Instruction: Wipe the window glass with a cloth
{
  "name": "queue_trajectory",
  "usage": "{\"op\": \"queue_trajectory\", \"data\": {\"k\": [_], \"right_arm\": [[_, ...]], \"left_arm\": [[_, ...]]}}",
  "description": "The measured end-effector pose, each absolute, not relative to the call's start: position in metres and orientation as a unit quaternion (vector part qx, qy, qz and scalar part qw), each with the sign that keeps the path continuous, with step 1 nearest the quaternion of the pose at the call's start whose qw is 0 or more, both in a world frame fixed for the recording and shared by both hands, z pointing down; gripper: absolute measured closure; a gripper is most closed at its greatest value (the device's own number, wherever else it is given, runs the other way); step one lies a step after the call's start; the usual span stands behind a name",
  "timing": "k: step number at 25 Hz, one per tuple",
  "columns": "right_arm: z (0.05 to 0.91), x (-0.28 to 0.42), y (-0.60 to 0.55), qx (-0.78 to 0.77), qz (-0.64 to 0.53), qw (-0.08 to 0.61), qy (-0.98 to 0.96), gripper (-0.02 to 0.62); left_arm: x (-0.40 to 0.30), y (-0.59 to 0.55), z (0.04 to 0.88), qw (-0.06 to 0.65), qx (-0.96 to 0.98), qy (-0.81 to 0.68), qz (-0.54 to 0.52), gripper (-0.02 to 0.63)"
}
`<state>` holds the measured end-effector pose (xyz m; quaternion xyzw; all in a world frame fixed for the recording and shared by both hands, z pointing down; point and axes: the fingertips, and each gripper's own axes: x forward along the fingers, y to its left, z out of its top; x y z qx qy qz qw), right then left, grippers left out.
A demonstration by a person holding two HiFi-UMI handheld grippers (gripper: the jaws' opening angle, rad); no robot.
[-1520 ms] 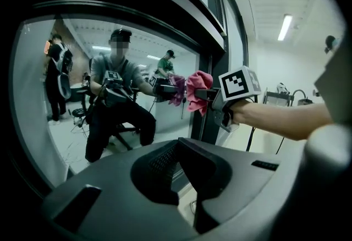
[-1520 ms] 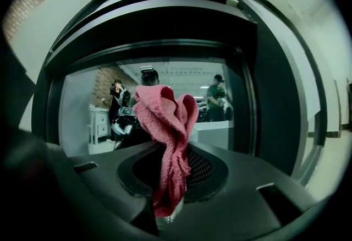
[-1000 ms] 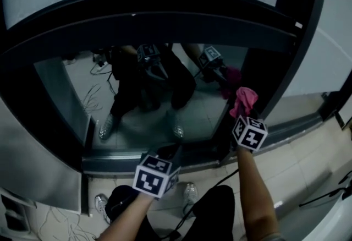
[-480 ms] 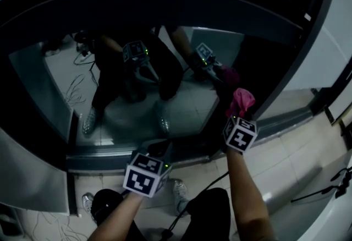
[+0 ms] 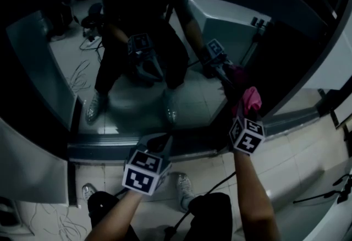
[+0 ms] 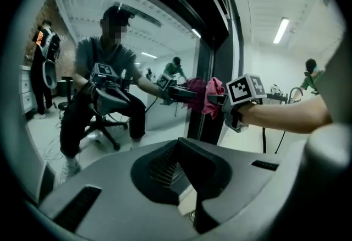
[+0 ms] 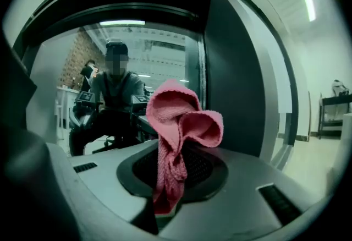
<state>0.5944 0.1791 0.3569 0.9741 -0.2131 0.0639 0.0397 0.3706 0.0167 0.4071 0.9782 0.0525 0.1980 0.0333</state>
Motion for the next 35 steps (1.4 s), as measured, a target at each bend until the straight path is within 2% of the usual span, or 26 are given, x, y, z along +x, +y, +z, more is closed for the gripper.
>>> {"op": "queue_trajectory", "data": {"k": [9, 35], "right_arm": [[0.334, 0.547, 0.123, 0.959, 0.029, 0.042, -0.280, 0.534], [0.323, 0.383, -0.076, 0.906, 0.036, 0.026, -0.421, 0.534]], "left_arm": [[0.336, -0.016, 0.399, 0.027, 0.983, 0.021, 0.182, 0.600], [0.206, -0.151, 0.383, 0.064, 0.980, -0.111, 0.152, 0.600]]}}
